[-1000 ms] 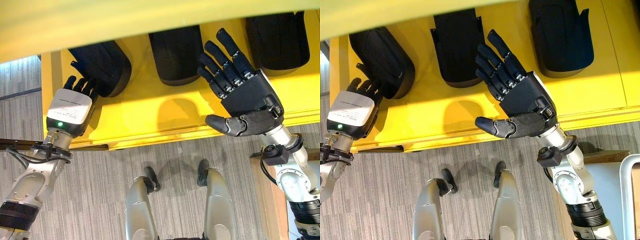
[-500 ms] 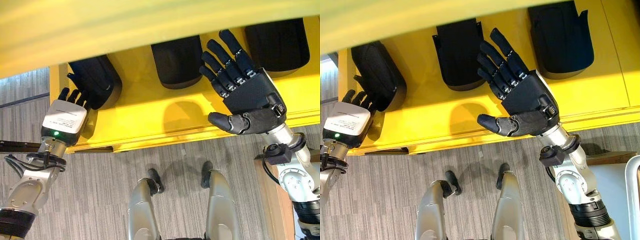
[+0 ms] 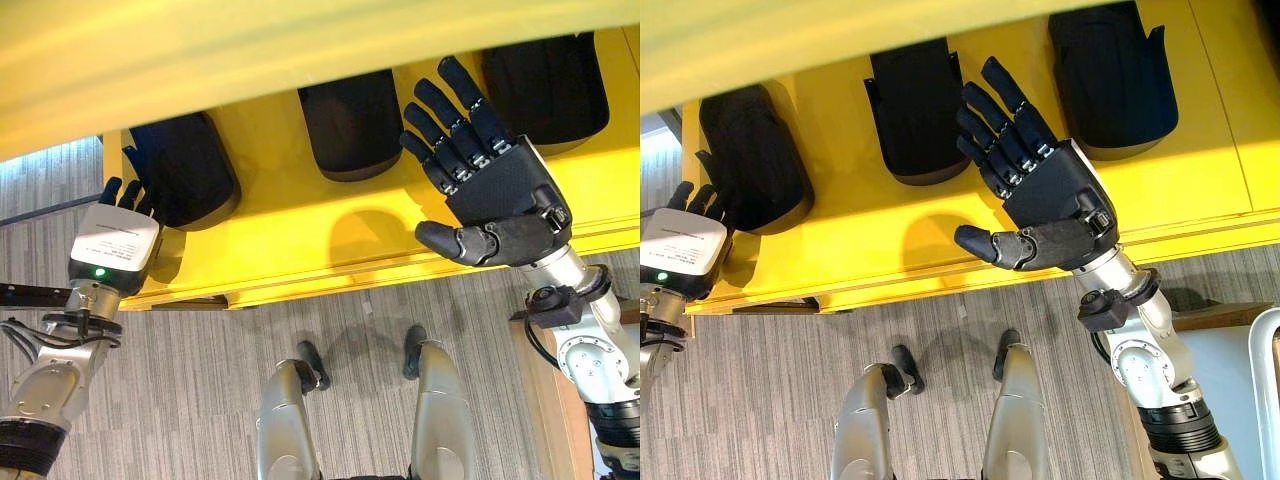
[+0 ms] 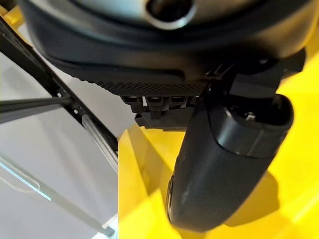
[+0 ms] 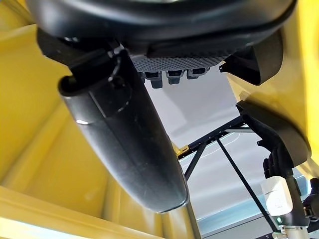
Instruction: Move parts from the plastic box to the shelf.
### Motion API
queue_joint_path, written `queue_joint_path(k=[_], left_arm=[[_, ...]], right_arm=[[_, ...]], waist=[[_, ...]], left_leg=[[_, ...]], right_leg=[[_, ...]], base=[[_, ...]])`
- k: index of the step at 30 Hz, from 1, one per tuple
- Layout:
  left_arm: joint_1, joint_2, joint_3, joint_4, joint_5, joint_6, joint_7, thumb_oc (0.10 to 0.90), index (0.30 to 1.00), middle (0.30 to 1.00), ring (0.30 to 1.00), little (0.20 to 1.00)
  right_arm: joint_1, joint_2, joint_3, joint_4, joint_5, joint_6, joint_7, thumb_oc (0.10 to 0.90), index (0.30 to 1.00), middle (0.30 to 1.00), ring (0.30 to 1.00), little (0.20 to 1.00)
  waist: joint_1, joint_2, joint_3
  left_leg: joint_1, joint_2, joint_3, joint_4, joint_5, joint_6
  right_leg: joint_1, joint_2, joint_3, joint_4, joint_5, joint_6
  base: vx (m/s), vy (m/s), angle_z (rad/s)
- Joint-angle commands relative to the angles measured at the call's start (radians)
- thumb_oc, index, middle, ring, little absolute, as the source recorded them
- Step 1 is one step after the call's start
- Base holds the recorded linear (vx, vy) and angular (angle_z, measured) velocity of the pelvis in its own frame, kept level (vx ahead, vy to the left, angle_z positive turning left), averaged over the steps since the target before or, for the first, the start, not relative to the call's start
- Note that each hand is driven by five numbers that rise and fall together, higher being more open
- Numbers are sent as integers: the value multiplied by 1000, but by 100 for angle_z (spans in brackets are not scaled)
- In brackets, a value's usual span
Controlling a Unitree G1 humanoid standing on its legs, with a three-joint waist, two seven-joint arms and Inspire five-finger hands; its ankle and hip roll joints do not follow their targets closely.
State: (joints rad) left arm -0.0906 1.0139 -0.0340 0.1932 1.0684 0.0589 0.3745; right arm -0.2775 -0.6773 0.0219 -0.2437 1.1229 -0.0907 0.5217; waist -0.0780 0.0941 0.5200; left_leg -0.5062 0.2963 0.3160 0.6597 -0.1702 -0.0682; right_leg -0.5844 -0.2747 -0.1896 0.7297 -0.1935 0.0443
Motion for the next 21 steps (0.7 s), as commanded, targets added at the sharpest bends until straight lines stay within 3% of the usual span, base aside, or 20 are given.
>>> queue_joint_path(k=[1,10,17,21], left_arm=[[-51,196,105,-24,51,53,89,900,1000,1000,1000,1000],[-142,247,44,-44,79,34,57,900,1000,1000,1000,1000],[-243,266,-40,-63,103,54,-32,900,1000,1000,1000,1000],[-274,265,-60,-58,-29,117,-22,900,1000,1000,1000,1000]], right_arm=[[-65,8,-45,-154,87,-52,17,900,1000,1000,1000,1000],[-68,-5,-28,-155,106,-52,13,900,1000,1000,1000,1000],[-73,0,-10,-137,111,-61,27,900,1000,1000,1000,1000],[-78,4,2,-148,109,-58,8,900,1000,1000,1000,1000]], waist=[[-20,-30,-79],[-42,-19,-79],[-55,-19,-80],[-57,-19,-78]], left_leg=[[53,39,-18,-47,-17,-39],[51,38,-11,-41,-19,-41],[50,38,-10,-33,-22,-42],[49,39,-10,-29,-23,-43]], right_leg=[[66,-70,12,-50,-4,98],[57,-69,28,-43,-8,98],[55,-67,37,-38,-11,99],[54,-64,44,-38,-10,100]], base=[[0,0,0],[3,12,-1],[2,0,-1],[-2,-10,0]])
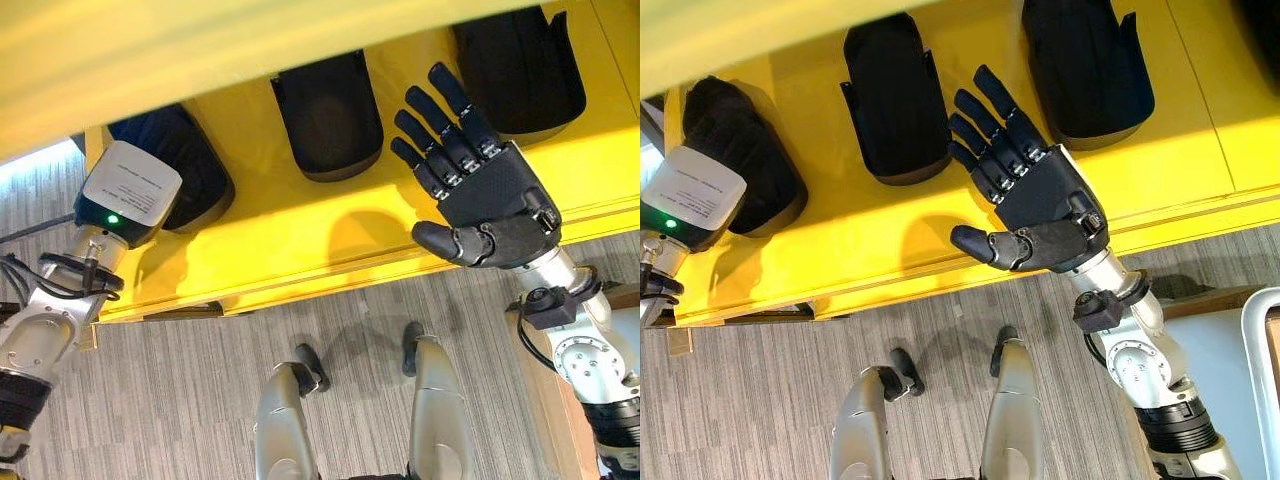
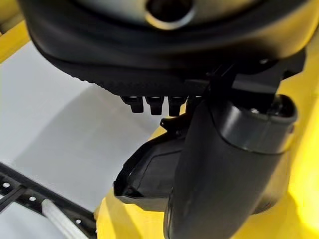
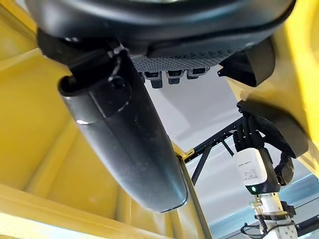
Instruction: Move parts from the plastic box to the shelf.
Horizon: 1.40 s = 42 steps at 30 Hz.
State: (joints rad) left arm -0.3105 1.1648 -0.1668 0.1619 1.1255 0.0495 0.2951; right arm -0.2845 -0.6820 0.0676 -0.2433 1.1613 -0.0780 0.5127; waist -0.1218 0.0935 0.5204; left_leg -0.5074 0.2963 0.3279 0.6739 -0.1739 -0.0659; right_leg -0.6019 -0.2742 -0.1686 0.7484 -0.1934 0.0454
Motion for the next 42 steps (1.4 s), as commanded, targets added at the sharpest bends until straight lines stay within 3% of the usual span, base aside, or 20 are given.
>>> queue_joint_path(k=[1,3,7,14,18,20,23,25,29,32,33,35,42], left_arm=[[-54,100,82,-35,-131,159,74,900,1000,1000,1000,1000],[-45,67,132,-35,-177,185,100,900,1000,1000,1000,1000],[-39,53,167,-58,-170,96,72,900,1000,1000,1000,1000],[-17,49,135,-201,-95,-25,0,900,1000,1000,1000,1000],[-29,37,104,-271,-133,-25,-42,900,1000,1000,1000,1000],[-24,24,105,-278,-165,-20,-16,900,1000,1000,1000,1000],[-37,-18,124,-284,-388,6,96,900,1000,1000,1000,1000],[-20,-67,172,-263,-502,32,174,900,1000,1000,1000,1000],[31,-153,274,-144,-613,24,319,900,1000,1000,1000,1000],[52,-179,295,-119,-614,-25,329,900,1000,1000,1000,1000],[80,-217,298,-151,-591,-93,302,900,1000,1000,1000,1000],[91,-241,282,-181,-555,-136,276,900,1000,1000,1000,1000],[132,-284,237,-308,-445,-216,209,900,1000,1000,1000,1000]], right_arm=[[-70,11,-44,-150,74,-71,17,900,1000,1000,1000,1000],[-68,35,-45,-164,50,-66,5,900,1000,1000,1000,1000],[-60,51,-51,-180,41,-65,-4,900,1000,1000,1000,1000],[-44,40,-50,-180,58,-95,5,900,1000,1000,1000,1000],[-41,37,-47,-169,62,-112,15,900,1000,1000,1000,1000],[-40,42,-48,-169,60,-118,16,900,1000,1000,1000,1000],[-42,71,-42,-170,26,-137,37,900,1000,1000,1000,1000],[-48,102,-43,-181,-12,-138,48,900,1000,1000,1000,1000],[-81,156,-13,-208,-82,-120,8,900,1000,1000,1000,1000],[-85,161,-6,-231,-90,-118,-29,900,1000,1000,1000,1000],[-77,162,-4,-243,-88,-123,-46,900,1000,1000,1000,1000],[-71,167,-2,-244,-89,-129,-49,900,1000,1000,1000,1000],[-34,179,-9,-234,-85,-149,-20,900,1000,1000,1000,1000]], waist=[[-12,-20,-78],[-6,-22,-80],[-3,-28,-76],[0,-28,-68],[4,-26,-67],[5,-27,-67],[9,-32,-68],[17,-39,-72],[40,-49,-80],[50,-53,-78],[57,-60,-75],[60,-62,-73],[67,-63,-66]], left_leg=[[51,40,-22,-46,-18,-45],[48,37,-26,-55,-8,-44],[47,40,-26,-49,-12,-46],[48,41,-28,-53,-15,-43],[51,39,-26,-59,-10,-41],[54,38,-27,-64,-8,-41],[67,33,-28,-67,-11,-42],[69,34,-30,-76,-4,-45],[64,30,-39,-92,15,-48],[59,30,-43,-91,16,-44],[58,31,-48,-81,6,-43],[57,30,-52,-80,4,-40],[65,28,-48,-92,7,-36]], right_leg=[[72,-64,21,-57,-11,98],[70,-60,23,-63,-6,97],[70,-60,18,-57,-14,99],[73,-65,9,-60,-11,103],[78,-67,4,-67,-5,103],[82,-65,3,-71,-4,104],[97,-65,0,-70,-12,105],[101,-62,-3,-75,-11,105],[99,-53,-6,-79,-7,102],[97,-52,-10,-72,-9,100],[99,-54,-18,-60,-20,100],[100,-53,-23,-60,-21,100],[115,-51,-36,-81,-12,102]], base=[[-3,-47,0],[-26,-49,0],[-24,-41,0],[-10,-9,1],[-6,-4,1],[0,0,0],[43,-12,1],[35,-45,1],[6,-31,0],[-3,-51,3],[2,-86,7],[-8,-55,10],[-8,-22,4]])
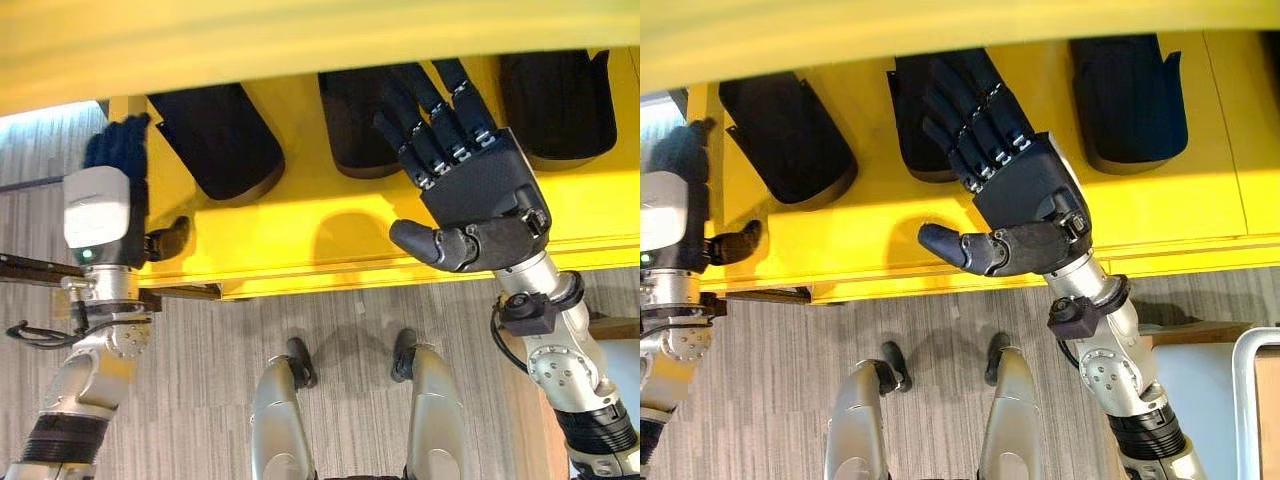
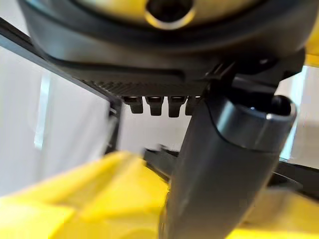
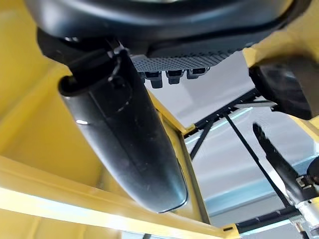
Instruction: Move parts from the plastic box to the shelf.
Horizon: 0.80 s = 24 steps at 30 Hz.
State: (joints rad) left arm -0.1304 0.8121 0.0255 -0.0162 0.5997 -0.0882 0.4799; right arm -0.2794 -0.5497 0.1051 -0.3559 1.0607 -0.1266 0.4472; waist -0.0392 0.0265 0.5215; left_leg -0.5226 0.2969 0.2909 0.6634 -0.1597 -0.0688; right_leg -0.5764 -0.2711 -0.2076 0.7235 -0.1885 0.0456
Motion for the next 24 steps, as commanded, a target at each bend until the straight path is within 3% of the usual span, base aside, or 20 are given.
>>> queue_joint_path(k=[1,5,7,10,14,18,21,24], left_arm=[[-38,71,45,-148,95,-88,2,900,1000,1000,1000,1000],[65,69,67,-210,115,-158,-17,900,1000,1000,1000,1000],[98,70,73,-271,115,-244,-41,900,1000,1000,1000,1000],[53,86,25,-333,96,-259,-107,900,1000,1000,1000,1000],[5,90,-40,-341,41,-197,-237,900,1000,1000,1000,1000],[-30,76,-100,-315,88,-132,-234,900,1000,1000,1000,1000],[-107,83,-160,-290,97,-76,-314,900,1000,1000,1000,1000],[-100,82,-174,-283,94,-45,-339,900,1000,1000,1000,1000]], right_arm=[[-29,48,-49,-122,18,-105,51,900,1000,1000,1000,1000],[16,48,-53,-123,22,-125,70,900,1000,1000,1000,1000],[41,41,-54,-131,25,-136,73,900,1000,1000,1000,1000],[31,23,-51,-112,38,-145,88,900,1000,1000,1000,1000],[18,20,-49,-99,45,-140,97,900,1000,1000,1000,1000],[0,28,-33,-91,30,-132,92,900,1000,1000,1000,1000],[-20,30,-30,-80,33,-117,101,900,1000,1000,1000,1000],[-23,28,-31,-81,40,-102,98,900,1000,1000,1000,1000]], waist=[[-14,5,-67],[-4,12,-57],[-1,18,-52],[-6,18,-52],[-14,16,-49],[-17,12,-46],[-27,8,-42],[-25,8,-40]], left_leg=[[83,28,-8,-86,-5,-33],[100,27,0,-95,-4,-34],[119,22,10,-117,4,-32],[129,21,16,-132,10,-34],[129,27,22,-130,11,-38],[128,31,24,-126,11,-35],[122,36,29,-121,12,-35],[119,42,33,-102,1,-34]], right_leg=[[91,-54,1,-62,-13,103],[108,-60,-7,-77,-5,107],[122,-65,-16,-91,0,111],[132,-66,-25,-100,2,114],[131,-67,-27,-97,2,115],[129,-65,-28,-88,1,114],[120,-64,-26,-83,3,114],[117,-68,-31,-59,-10,110]], base=[[-4,-21,-4],[-1,-6,-1],[-15,-11,3],[-23,-15,15],[0,0,0],[8,2,-4],[0,0,0],[48,11,-9]])
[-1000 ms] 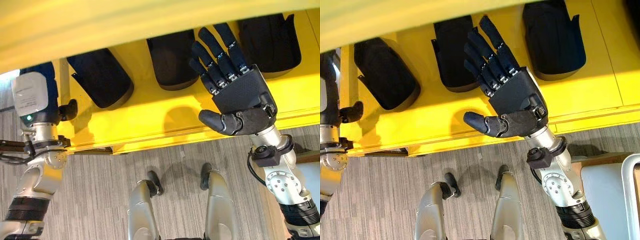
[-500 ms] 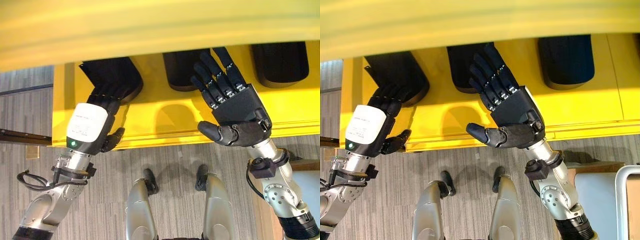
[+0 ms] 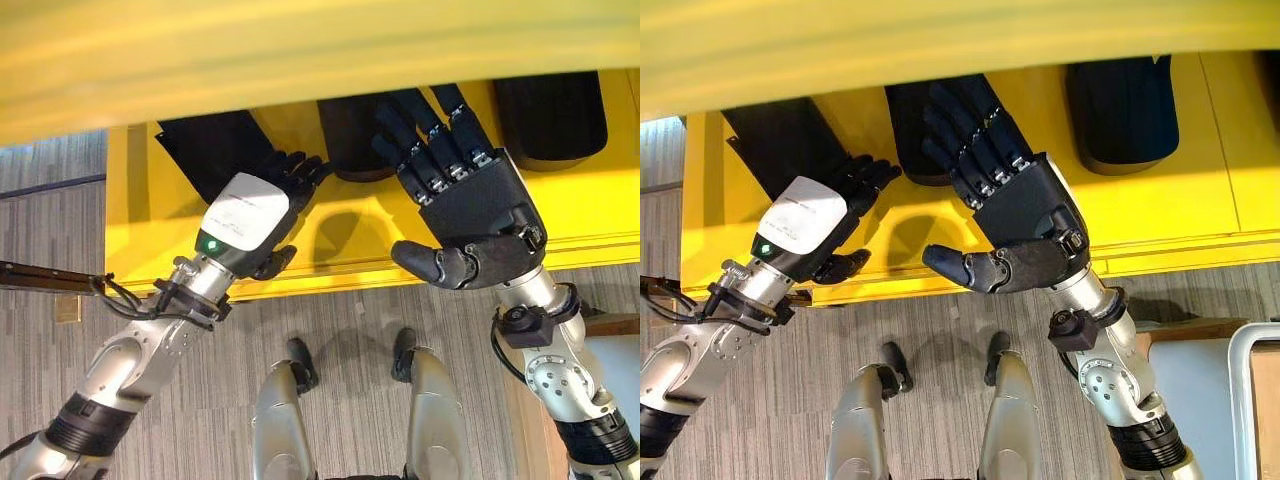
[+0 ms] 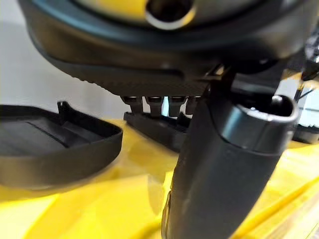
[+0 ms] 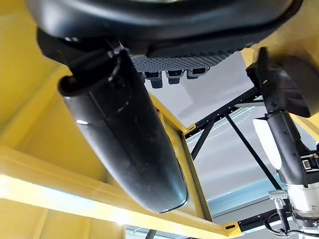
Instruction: Move parts from the plastic box to the shelf.
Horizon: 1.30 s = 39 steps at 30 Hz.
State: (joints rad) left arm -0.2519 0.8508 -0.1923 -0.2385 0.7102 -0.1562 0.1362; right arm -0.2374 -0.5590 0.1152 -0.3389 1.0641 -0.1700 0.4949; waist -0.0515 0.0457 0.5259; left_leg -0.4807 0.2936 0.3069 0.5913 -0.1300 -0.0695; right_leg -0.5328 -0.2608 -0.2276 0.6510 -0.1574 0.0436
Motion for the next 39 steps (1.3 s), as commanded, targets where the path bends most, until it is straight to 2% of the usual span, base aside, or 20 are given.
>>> queue_joint_path(k=[1,5,16,24,30,32,34,37,38,39], left_arm=[[27,40,45,-61,-18,31,4,900,1000,1000,1000,1000],[71,37,81,-53,-14,51,34,900,1000,1000,1000,1000],[182,33,134,-60,24,82,-45,900,1000,1000,1000,1000],[224,53,179,-51,31,58,-34,900,1000,1000,1000,1000],[244,60,200,-53,25,67,-41,900,1000,1000,1000,1000],[264,65,220,-48,1,7,47,900,1000,1000,1000,1000],[265,50,237,-56,-41,-96,151,900,1000,1000,1000,1000],[255,35,243,-70,-66,-148,180,900,1000,1000,1000,1000],[241,26,242,-82,-93,-195,192,900,1000,1000,1000,1000],[233,21,240,-87,-105,-213,191,900,1000,1000,1000,1000]], right_arm=[[-59,42,-41,-99,33,-59,52,900,1000,1000,1000,1000],[-43,42,-49,-97,27,-66,59,900,1000,1000,1000,1000],[-2,30,-73,-110,41,-82,66,900,1000,1000,1000,1000],[16,25,-88,-112,58,-82,74,900,1000,1000,1000,1000],[18,22,-94,-112,63,-71,77,900,1000,1000,1000,1000],[23,18,-97,-114,63,-73,71,900,1000,1000,1000,1000],[34,24,-97,-120,62,-71,74,900,1000,1000,1000,1000],[43,35,-99,-120,56,-67,84,900,1000,1000,1000,1000],[44,39,-97,-119,52,-67,88,900,1000,1000,1000,1000],[44,41,-96,-118,51,-68,90,900,1000,1000,1000,1000]], waist=[[-12,-12,-43],[-3,-11,-39],[11,-9,-29],[12,-5,-30],[11,-2,-30],[12,-2,-31],[12,-5,-33],[10,-8,-36],[8,-11,-37],[8,-12,-38]], left_leg=[[75,46,16,-28,-30,-33],[72,43,12,-28,-30,-33],[73,41,11,-13,-43,-30],[78,41,13,-6,-47,-26],[80,42,16,3,-50,-26],[81,41,16,7,-52,-26],[84,40,17,5,-51,-22],[84,38,18,4,-51,-21],[84,38,19,3,-50,-21],[83,38,20,3,-50,-21]], right_leg=[[72,-78,-11,18,-43,111],[70,-80,-17,19,-44,110],[75,-87,-27,36,-55,109],[80,-90,-30,39,-59,108],[81,-92,-29,43,-61,107],[80,-92,-27,45,-62,106],[82,-91,-26,45,-62,105],[82,-89,-25,44,-61,104],[81,-88,-24,44,-61,104],[80,-88,-23,43,-61,104]], base=[[38,5,-1],[14,-2,3],[6,-2,0],[8,0,0],[0,0,0],[18,6,0],[34,6,0],[0,0,0],[0,0,0],[0,0,0]])
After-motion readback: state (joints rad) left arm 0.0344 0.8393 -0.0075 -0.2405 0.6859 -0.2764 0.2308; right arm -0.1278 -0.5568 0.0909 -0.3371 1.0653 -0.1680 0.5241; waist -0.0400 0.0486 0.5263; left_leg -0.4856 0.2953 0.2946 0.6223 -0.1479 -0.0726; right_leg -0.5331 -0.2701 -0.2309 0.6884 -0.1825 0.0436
